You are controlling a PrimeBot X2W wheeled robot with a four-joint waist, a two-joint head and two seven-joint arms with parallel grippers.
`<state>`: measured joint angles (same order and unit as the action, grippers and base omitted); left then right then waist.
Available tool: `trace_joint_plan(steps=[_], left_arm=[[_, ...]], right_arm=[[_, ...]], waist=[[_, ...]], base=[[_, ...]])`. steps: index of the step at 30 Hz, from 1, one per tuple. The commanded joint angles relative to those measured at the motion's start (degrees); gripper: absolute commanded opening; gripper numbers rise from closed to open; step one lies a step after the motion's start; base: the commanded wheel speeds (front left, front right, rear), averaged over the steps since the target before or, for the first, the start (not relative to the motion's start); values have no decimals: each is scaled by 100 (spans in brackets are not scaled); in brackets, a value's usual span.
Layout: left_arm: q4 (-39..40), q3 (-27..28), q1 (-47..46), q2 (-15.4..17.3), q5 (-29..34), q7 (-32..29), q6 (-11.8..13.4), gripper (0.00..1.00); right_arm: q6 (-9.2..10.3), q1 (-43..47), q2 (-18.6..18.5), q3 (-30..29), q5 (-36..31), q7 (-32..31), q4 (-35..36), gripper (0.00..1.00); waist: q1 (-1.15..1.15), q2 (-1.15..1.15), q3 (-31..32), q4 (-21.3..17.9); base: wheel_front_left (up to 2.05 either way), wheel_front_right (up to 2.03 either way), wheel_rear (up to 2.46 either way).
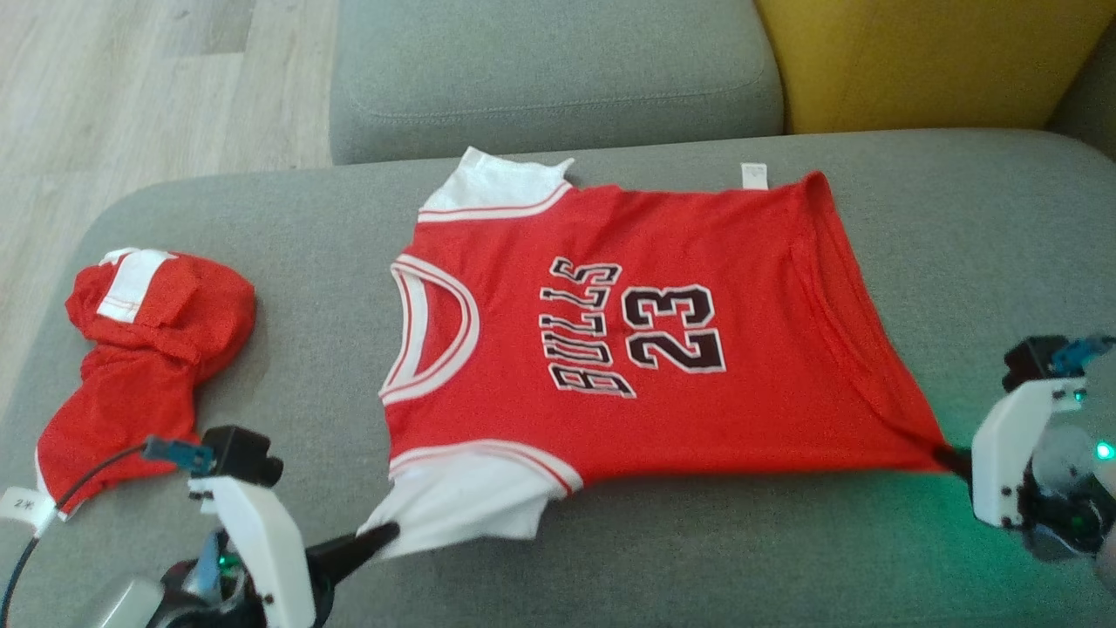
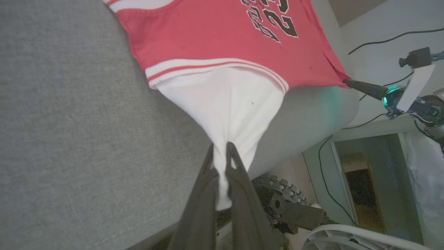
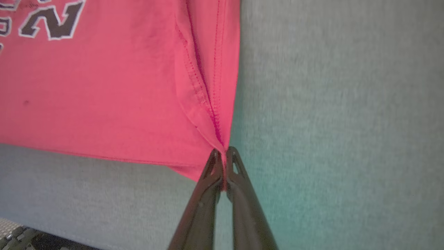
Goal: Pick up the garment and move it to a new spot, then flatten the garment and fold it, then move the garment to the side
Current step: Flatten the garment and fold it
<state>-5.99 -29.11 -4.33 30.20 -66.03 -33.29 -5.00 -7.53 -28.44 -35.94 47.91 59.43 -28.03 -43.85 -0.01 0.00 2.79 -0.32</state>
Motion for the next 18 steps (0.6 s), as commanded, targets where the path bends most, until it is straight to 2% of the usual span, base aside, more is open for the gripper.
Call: trace_joint_plan(steps=[1,8,13,18], left_arm=[[241,304,-182,316,-66,-63,37,0],[708,347,183,669,-382,-450,93,0],[964,371,288,807,-513,-614,132,0],[1147,478,108,849,-510,-621,194,0]], right_arm=[[4,89,-313,14,87,-147,120,0],[4,436,-648,32,461,-1021,677,0],[4,508,-787,-115,517,-1173,856,0],[4,432,-721,-326,420,-1212,921,0]], waist=[[1,0,21,-13],[1,0,62,-40],[1,0,27,-46],[1,0,-74,-68]], base=[[0,0,0],[0,0,0],[0,0,0],[0,0,0]])
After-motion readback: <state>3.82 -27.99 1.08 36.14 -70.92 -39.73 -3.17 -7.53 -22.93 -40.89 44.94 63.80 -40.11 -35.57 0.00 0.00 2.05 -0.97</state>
